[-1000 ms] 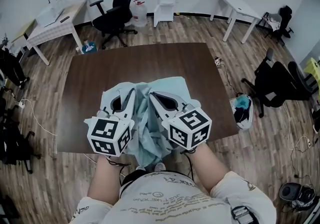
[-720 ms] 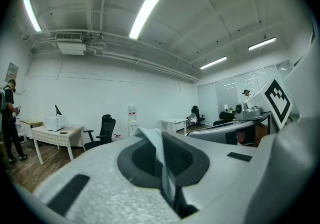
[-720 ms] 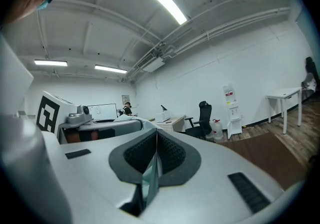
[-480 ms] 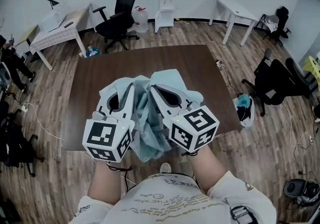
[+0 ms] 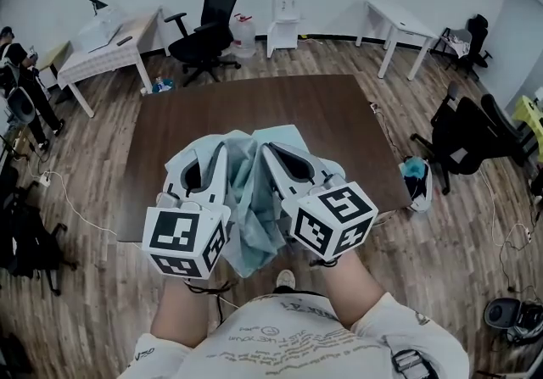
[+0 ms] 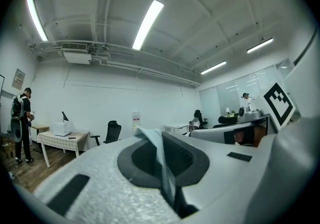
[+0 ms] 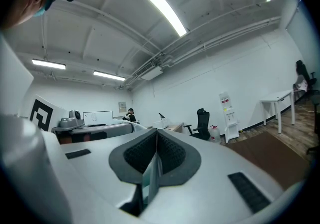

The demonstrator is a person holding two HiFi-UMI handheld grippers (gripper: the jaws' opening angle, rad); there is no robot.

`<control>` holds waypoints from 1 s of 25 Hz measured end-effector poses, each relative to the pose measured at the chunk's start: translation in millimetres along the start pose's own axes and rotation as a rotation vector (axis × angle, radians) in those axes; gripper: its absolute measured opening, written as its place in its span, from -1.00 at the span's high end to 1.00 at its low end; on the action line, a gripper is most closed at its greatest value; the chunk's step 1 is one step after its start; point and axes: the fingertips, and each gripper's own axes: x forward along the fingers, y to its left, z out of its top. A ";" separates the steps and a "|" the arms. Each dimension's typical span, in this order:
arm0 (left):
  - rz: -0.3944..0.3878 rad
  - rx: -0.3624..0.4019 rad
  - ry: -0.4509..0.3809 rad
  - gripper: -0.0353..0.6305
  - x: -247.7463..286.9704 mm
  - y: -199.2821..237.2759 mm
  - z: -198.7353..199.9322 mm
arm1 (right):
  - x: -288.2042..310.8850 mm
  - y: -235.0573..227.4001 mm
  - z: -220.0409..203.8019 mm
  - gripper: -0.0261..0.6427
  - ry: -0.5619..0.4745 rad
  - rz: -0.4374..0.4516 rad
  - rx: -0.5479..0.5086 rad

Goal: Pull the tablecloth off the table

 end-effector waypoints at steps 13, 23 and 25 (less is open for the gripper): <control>0.011 -0.011 0.053 0.85 -19.7 -0.6 -23.4 | -13.6 8.9 -21.3 0.88 0.034 -0.054 0.001; 0.015 0.001 0.064 0.85 -15.4 4.0 -31.1 | -7.6 6.6 -25.1 0.88 0.051 -0.071 0.002; 0.016 0.005 0.063 0.85 -14.4 5.6 -31.9 | -5.6 7.1 -25.8 0.88 0.052 -0.067 0.001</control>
